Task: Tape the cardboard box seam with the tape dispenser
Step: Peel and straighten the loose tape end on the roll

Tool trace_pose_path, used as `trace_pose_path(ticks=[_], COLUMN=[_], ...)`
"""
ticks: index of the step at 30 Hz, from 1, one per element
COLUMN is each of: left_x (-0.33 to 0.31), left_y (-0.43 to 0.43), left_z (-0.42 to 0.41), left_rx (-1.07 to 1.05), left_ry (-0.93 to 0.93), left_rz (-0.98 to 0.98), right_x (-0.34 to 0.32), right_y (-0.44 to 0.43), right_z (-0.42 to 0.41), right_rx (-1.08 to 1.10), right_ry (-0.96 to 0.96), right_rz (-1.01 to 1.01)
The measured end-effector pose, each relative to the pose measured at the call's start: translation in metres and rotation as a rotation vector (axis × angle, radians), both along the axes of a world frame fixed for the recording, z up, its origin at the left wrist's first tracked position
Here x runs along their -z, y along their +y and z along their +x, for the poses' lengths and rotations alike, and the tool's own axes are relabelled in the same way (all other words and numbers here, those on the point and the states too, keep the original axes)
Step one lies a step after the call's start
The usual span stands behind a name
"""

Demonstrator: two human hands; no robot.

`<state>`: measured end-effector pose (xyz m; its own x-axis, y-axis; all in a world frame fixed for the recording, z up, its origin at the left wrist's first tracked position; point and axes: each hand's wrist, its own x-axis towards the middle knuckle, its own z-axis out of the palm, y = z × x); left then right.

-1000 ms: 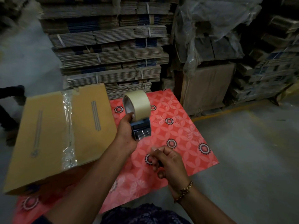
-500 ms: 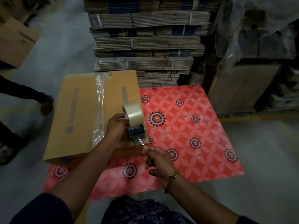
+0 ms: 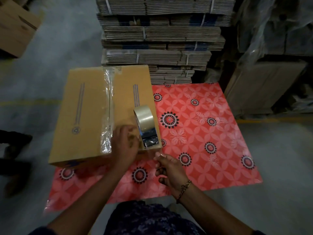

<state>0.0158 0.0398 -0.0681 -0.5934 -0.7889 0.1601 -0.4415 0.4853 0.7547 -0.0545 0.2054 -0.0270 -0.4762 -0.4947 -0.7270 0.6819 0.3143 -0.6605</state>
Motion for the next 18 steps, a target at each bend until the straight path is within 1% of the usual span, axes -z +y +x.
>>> trace_pose_path(ticks=[2, 4, 6, 8, 10, 13, 15, 16, 17, 18], left_x=[0.0, 0.004, 0.01, 0.011, 0.012, 0.011, 0.01, 0.009, 0.01, 0.01], left_y=[0.024, 0.038, 0.045, 0.047, 0.049, 0.05, 0.05, 0.05, 0.05, 0.049], left_z=[0.021, 0.031, 0.032, 0.031, 0.028, 0.022, 0.019, 0.018, 0.019, 0.019], left_rx=[0.161, 0.264, 0.292, 0.31, 0.309, 0.26, 0.246, 0.245, 0.246, 0.246], left_ry=[0.0, -0.033, -0.046, -0.033, -0.015, 0.032, 0.055, 0.07, 0.086, 0.101], left_rz=[-0.101, -0.198, -0.27, -0.299, -0.28, -0.144, -0.089, -0.067, -0.042, -0.017], right_x=[0.001, 0.002, 0.002, 0.001, 0.001, 0.0, 0.002, 0.004, 0.008, 0.013], right_y=[-0.001, -0.002, -0.002, -0.002, -0.002, 0.001, 0.007, 0.011, 0.016, 0.021], right_z=[-0.001, -0.001, -0.001, -0.001, -0.001, -0.005, -0.01, -0.014, -0.019, -0.024], right_rx=[-0.001, -0.004, -0.007, -0.019, -0.037, -0.08, -0.118, -0.125, -0.126, -0.135], right_ry=[0.0, 0.0, -0.001, -0.004, -0.008, -0.029, -0.028, 0.014, 0.106, 0.248], right_rz=[-0.01, -0.022, -0.022, -0.024, -0.034, -0.044, -0.057, -0.062, -0.061, -0.049])
